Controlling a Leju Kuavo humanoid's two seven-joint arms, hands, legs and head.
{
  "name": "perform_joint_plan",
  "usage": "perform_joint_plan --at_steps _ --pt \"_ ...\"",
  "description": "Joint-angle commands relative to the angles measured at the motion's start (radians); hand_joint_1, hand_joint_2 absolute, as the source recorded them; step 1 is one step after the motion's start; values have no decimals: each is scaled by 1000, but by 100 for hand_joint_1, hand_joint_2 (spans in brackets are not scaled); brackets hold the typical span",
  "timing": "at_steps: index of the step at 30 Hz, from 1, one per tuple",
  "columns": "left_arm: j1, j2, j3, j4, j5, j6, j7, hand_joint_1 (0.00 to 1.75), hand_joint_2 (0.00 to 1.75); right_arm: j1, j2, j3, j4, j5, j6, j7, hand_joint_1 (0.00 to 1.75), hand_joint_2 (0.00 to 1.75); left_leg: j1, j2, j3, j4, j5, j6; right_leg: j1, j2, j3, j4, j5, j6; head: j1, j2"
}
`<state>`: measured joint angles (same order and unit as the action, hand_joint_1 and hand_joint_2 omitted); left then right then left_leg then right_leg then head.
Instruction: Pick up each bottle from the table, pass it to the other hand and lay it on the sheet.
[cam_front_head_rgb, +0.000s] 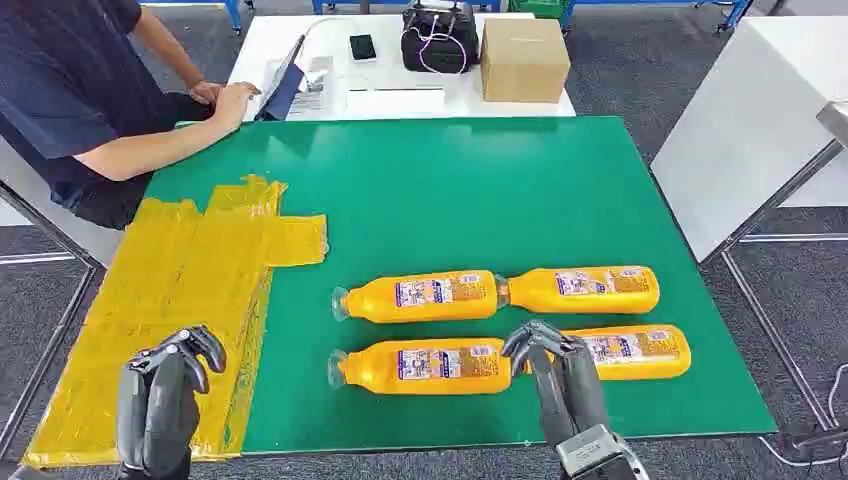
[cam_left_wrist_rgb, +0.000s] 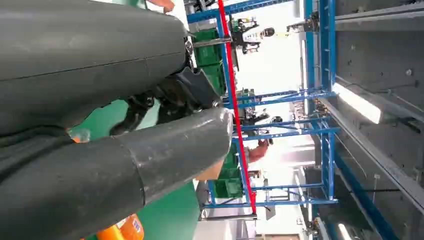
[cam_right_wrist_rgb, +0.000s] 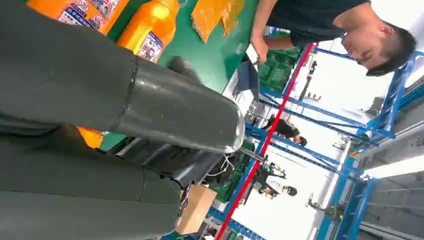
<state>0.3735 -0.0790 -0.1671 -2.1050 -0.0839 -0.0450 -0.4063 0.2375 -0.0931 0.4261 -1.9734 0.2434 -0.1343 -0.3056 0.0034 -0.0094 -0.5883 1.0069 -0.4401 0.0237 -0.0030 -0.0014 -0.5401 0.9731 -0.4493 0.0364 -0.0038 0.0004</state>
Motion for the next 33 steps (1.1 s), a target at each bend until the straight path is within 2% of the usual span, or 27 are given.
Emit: perform_joint_plan --at_steps 1,2,3,4,6,7,8,9,11,15,16,20,22,23,26,31,33 --pt "-261 -10 -57 107 54 -101 24 175 0 -38 73 -159 -146 -106 55 -101 175 0 0 1 3 -1 0 -1 0 0 3 -2 0 -1 0 0" --pt "-317 -19 -58 123 57 -102 68 175 0 -49 117 -230 -194 -109 143 -40 175 0 -1 -9 -4 2 3 -1 -1 -10 -1 3 -1 0 0 0" --pt "-328 -20 -57 123 59 -103 81 175 0 -51 130 -250 -204 -111 170 -28 175 0 0 -10 -4 2 3 -1 0 -11 -2 3 -1 0 0 0" --pt "-326 -18 -57 119 61 -105 84 175 0 -49 145 -264 -203 -109 189 -28 175 0 -1 -10 -4 3 3 -1 -1 -11 -13 4 -1 0 0 0" --pt "-304 -25 -46 102 70 -88 92 175 0 -38 171 -281 -190 -94 217 -46 175 0 0 -9 -4 1 4 2 0 -9 -11 0 1 0 1 0" --pt "-295 -31 -39 99 95 -82 90 14 0 -34 178 -285 -188 -80 207 -57 175 0 1 -8 -3 0 5 1 1 -8 -10 -1 1 -1 0 0" --pt "-290 -24 -38 96 106 -82 90 0 0 -30 181 -283 -186 -21 181 -63 23 0 0 -3 -3 -1 4 1 0 -4 -3 -1 3 0 0 0" --pt "-285 -24 -35 95 114 -82 100 0 0 -29 181 -277 -185 13 174 -47 0 0 0 -4 1 -1 3 0 0 -4 2 -1 1 0 0 0" --pt "-276 -26 -26 98 114 -81 110 0 0 -34 179 -262 -181 102 159 9 0 0 0 -4 0 -1 4 0 0 -5 0 0 2 1 0 0" --pt "-282 -31 -27 125 100 -87 165 0 0 -48 164 -229 -157 143 171 69 0 0 0 -3 0 -1 4 0 0 -4 1 0 2 1 0 0" --pt "-284 -30 -29 130 86 -84 179 0 0 -45 156 -217 -149 148 168 72 0 175 0 -3 0 -1 4 0 0 -4 1 -1 2 1 0 0" --pt "-291 -30 -33 157 88 -91 205 0 0 -62 118 -162 -111 228 203 165 0 175 0 -3 0 -1 4 0 0 -4 0 -1 3 1 0 0" --pt "-291 -29 -33 159 88 -91 205 0 0 -66 122 -155 -107 235 203 170 0 175 1 -1 0 -1 4 0 1 -3 0 -2 3 1 0 0" --pt "-281 -33 -29 156 90 -94 208 0 0 -57 73 -119 -104 277 187 221 0 175 0 -1 0 -1 4 0 0 -3 0 -1 3 1 0 0" --pt "-261 -33 -19 159 79 -110 203 0 0 -46 18 -62 -68 419 151 276 0 175 1 -2 0 -2 4 0 1 -3 2 -2 2 1 0 0" --pt "-255 -31 -14 153 79 -110 205 0 0 -55 16 -52 -58 436 152 287 0 175 0 -1 0 -1 3 0 0 -2 1 -2 2 1 0 0" --pt "-256 -34 -8 149 80 -113 204 0 0 -73 -1 -30 -53 463 170 323 0 175 1 -1 0 -1 3 0 1 -2 1 -2 2 1 0 0"
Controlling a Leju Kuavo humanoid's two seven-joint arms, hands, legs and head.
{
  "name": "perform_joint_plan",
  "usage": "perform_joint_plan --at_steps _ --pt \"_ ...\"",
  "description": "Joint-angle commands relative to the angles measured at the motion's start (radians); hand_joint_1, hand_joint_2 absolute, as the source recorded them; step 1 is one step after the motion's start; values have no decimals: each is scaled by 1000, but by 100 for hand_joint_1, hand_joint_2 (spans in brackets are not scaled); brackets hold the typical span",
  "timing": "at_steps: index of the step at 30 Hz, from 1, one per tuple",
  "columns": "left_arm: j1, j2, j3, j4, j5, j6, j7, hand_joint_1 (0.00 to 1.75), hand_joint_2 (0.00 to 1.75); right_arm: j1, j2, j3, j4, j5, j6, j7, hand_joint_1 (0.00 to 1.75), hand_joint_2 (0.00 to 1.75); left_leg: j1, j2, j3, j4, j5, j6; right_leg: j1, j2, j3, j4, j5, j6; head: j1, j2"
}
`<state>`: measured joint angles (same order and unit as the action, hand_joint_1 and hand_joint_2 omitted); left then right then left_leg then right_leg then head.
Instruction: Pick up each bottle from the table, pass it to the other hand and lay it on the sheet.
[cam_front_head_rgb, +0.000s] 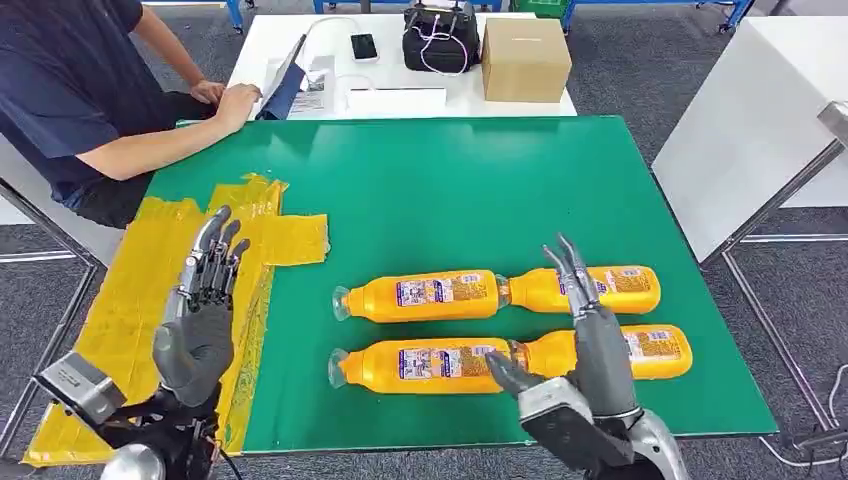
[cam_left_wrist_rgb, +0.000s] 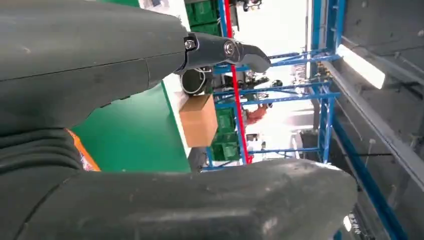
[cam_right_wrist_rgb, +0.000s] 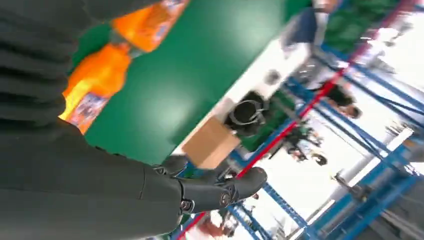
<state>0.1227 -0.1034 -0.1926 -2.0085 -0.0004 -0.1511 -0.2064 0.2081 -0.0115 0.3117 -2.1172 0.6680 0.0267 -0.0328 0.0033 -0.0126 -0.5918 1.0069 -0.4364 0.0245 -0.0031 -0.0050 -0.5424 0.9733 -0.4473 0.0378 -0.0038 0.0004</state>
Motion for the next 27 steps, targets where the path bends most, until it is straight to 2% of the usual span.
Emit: perform_joint_plan --at_steps 1,8,11,15,20,27 --pt "-6 -12 23 55 6 -9 0 0 0 -57 -89 98 104 52 23 71 0 175 0 1 2 -1 0 -1 0 1 2 -1 0 0 0 0" --pt "-34 -8 4 81 17 -26 1 0 0 -138 -81 144 175 59 50 99 0 175 0 2 2 -1 0 -1 0 2 1 -1 1 0 0 0" --pt "-51 1 -18 73 40 -25 21 0 0 -218 -25 166 231 72 98 120 0 175 0 3 2 -1 0 -1 0 2 1 -1 1 0 0 0" --pt "-76 5 -32 94 64 -25 28 0 0 -298 -16 200 352 64 133 146 0 175 1 4 2 -1 1 -1 1 3 2 -1 2 0 0 0" --pt "-82 9 -37 101 72 -25 27 0 0 -313 -25 211 383 57 134 147 0 175 0 2 2 -1 1 -1 0 2 2 -1 1 0 0 0" --pt "-99 12 -51 126 86 -33 26 0 0 -395 -20 272 536 56 176 183 0 175 1 2 2 -1 1 -1 1 2 2 -1 1 0 0 0"
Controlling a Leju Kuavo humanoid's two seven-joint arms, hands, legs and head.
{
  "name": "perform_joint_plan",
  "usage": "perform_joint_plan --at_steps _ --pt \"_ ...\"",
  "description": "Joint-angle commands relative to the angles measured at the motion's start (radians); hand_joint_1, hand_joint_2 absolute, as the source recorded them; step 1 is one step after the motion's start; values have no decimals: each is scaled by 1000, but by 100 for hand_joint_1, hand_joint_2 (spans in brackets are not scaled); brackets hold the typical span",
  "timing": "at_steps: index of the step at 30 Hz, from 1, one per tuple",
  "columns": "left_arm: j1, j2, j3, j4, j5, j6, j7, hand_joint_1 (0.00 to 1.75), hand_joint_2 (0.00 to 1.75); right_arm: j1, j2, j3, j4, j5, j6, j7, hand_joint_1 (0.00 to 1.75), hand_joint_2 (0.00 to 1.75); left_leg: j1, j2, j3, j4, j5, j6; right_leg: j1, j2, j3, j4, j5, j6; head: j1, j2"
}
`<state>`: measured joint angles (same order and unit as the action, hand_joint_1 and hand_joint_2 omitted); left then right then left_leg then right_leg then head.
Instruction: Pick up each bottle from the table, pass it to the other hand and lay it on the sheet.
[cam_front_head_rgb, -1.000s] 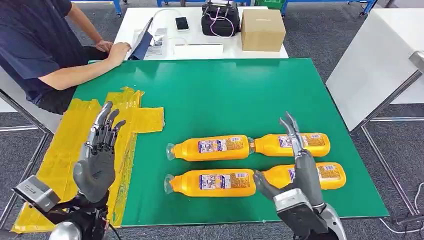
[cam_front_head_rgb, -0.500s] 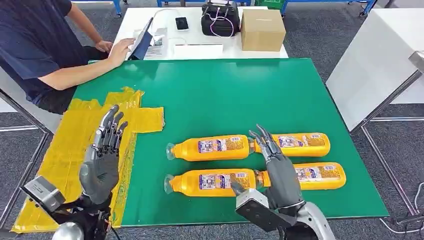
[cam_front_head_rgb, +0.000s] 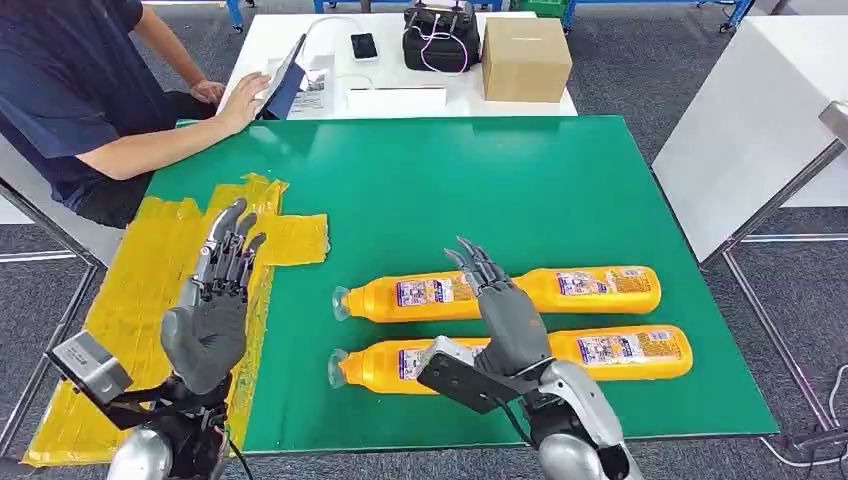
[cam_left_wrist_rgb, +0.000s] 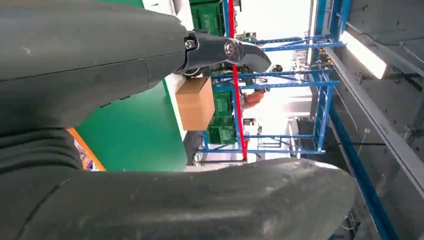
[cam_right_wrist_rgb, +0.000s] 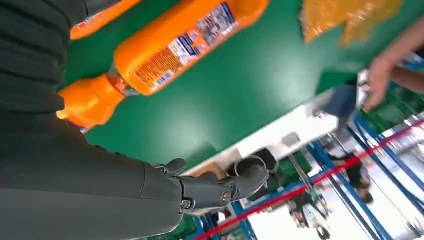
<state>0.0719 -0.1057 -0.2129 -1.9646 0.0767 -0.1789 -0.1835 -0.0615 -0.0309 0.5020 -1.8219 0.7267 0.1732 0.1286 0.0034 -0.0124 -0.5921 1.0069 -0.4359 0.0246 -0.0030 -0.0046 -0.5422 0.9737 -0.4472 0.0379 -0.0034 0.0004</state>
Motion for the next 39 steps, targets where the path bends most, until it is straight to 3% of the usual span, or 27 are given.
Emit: perform_joint_plan --at_steps 1,8,9,13,26,29,31,39 --pt "-48 14 -31 82 9 -5 3 0 0 -125 -1 81 241 -3 29 21 0 175 0 3 3 -2 0 -1 1 2 3 -2 1 -1 0 0" --pt "-45 15 -27 99 22 -11 1 0 0 -161 -29 150 312 -39 69 71 0 175 0 2 3 -1 0 -1 0 2 3 -2 1 0 0 0" --pt "-40 18 -33 124 29 -13 59 0 0 -128 -16 128 336 -90 90 89 0 175 1 2 3 -1 0 -1 1 2 3 -2 1 0 0 0" --pt "-40 19 -47 182 23 -11 19 0 0 -106 -33 162 403 -101 72 59 0 175 0 -1 3 -2 0 0 0 -1 3 -2 0 0 0 0" --pt "-67 14 -59 228 28 -28 21 0 0 -233 -105 317 556 -157 174 118 0 175 0 1 2 -1 1 -1 0 0 2 -2 1 0 0 0" --pt "-91 4 -55 178 40 -4 -7 0 0 -318 -118 405 532 -51 196 198 0 175 0 1 2 -1 1 -1 0 0 2 -1 1 0 0 0" --pt "-100 6 -54 125 55 7 54 0 0 -342 -109 392 496 -75 246 235 0 175 1 2 2 0 0 -1 1 2 1 0 1 0 0 0" --pt "-94 9 -56 127 53 6 50 0 0 -334 -114 396 494 -74 242 231 0 175 0 1 1 0 1 0 0 0 1 0 0 0 0 0"
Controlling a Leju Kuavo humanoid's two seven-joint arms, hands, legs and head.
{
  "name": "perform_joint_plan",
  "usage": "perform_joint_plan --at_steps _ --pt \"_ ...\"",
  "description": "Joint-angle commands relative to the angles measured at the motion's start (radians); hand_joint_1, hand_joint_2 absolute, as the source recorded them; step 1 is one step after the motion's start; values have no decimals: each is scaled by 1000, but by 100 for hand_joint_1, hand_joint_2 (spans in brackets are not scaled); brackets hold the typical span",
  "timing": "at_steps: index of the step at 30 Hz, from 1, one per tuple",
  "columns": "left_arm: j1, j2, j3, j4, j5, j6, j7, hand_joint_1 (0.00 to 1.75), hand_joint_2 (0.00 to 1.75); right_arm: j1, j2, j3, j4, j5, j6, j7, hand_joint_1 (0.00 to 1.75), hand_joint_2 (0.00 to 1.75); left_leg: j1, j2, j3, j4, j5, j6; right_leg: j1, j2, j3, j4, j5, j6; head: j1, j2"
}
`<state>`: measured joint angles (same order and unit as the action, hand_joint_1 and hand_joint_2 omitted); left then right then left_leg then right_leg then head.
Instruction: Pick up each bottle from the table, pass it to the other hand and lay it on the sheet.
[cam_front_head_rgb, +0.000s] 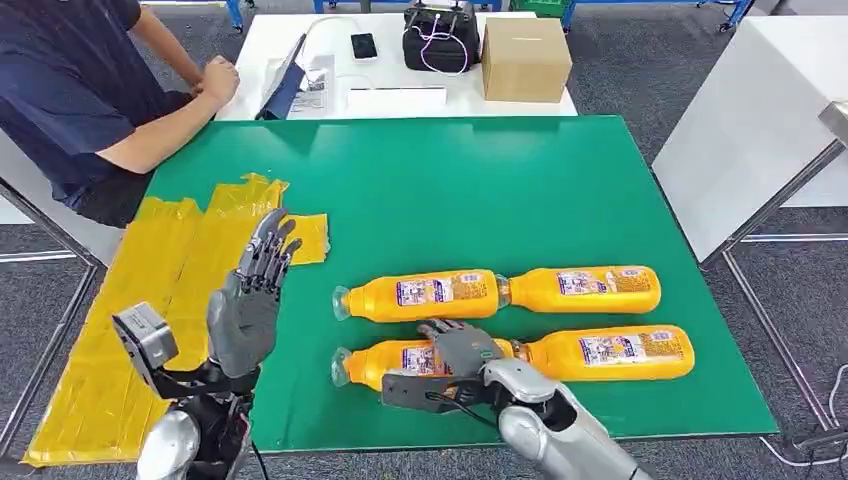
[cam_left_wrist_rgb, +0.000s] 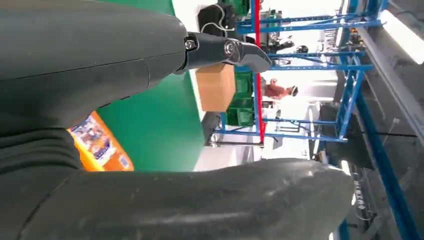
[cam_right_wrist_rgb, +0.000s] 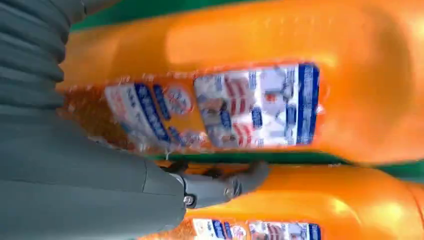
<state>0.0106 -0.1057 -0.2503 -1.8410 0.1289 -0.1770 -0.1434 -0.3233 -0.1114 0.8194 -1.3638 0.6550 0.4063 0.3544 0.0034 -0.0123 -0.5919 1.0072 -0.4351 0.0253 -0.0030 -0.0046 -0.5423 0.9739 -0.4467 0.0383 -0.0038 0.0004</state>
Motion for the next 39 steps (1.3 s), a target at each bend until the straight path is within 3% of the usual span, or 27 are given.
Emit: perform_joint_plan --at_steps 1,4,7,8,9,10,22,26,29,30,32,35,39 --pt "-29 10 -16 24 0 0 -5 0 0 -70 -45 90 51 29 16 29 0 175 0 0 1 0 0 -1 0 0 1 0 0 -1 0 0" --pt "-39 13 -26 23 5 -1 -6 0 0 -38 -39 113 56 172 71 104 0 175 0 0 2 -1 0 -1 0 0 2 -1 0 0 0 0" --pt "-63 13 -44 37 15 4 7 0 0 -39 -45 117 114 240 159 86 0 175 1 -1 2 0 0 -1 1 -2 3 -2 0 -1 0 0" --pt "-70 13 -48 46 20 4 7 0 0 -41 -46 115 138 240 171 64 21 175 1 -1 2 -1 0 -1 1 -2 4 -2 0 -1 0 0" --pt "-79 13 -52 59 27 4 6 0 0 -48 -49 124 166 236 184 39 155 175 1 -1 2 -1 0 -1 1 -2 3 -2 0 -1 0 0" --pt "-85 13 -57 66 32 4 4 0 0 -58 -52 141 188 234 199 18 175 175 1 -1 3 -1 0 -1 1 -2 4 -2 0 -1 0 0" --pt "-108 18 -62 89 60 12 3 0 0 -78 -40 204 271 218 217 -18 175 175 1 1 12 -2 2 -2 1 -1 2 -3 2 -1 0 0" --pt "-76 13 -29 51 50 51 11 0 0 29 38 24 210 245 60 121 175 175 1 1 14 -3 1 -2 1 -1 4 -4 0 -1 0 0" --pt "-22 1 15 -8 9 143 40 0 0 70 46 -134 116 153 -138 81 175 175 1 2 13 -2 0 -2 1 1 3 -3 0 -1 1 0" --pt "13 -1 38 -26 22 171 103 0 0 156 83 -245 23 14 -185 37 175 175 1 2 11 -2 0 -1 1 2 10 -2 0 -1 0 0" --pt "57 -7 69 -23 42 197 105 0 0 273 101 -317 -120 -81 -294 -52 175 175 1 4 14 -2 -2 -2 2 3 14 -3 -1 -1 0 0" --pt "73 -7 86 -24 63 195 86 0 0 309 91 -321 -199 -105 -305 -57 175 175 1 -3 12 -1 -1 -2 1 -4 13 -2 -2 -1 1 0" --pt "64 -13 80 -27 59 197 86 0 0 296 94 -319 -191 -106 -300 -50 175 175 0 1 4 0 -1 -1 0 1 3 0 -1 0 0 0"
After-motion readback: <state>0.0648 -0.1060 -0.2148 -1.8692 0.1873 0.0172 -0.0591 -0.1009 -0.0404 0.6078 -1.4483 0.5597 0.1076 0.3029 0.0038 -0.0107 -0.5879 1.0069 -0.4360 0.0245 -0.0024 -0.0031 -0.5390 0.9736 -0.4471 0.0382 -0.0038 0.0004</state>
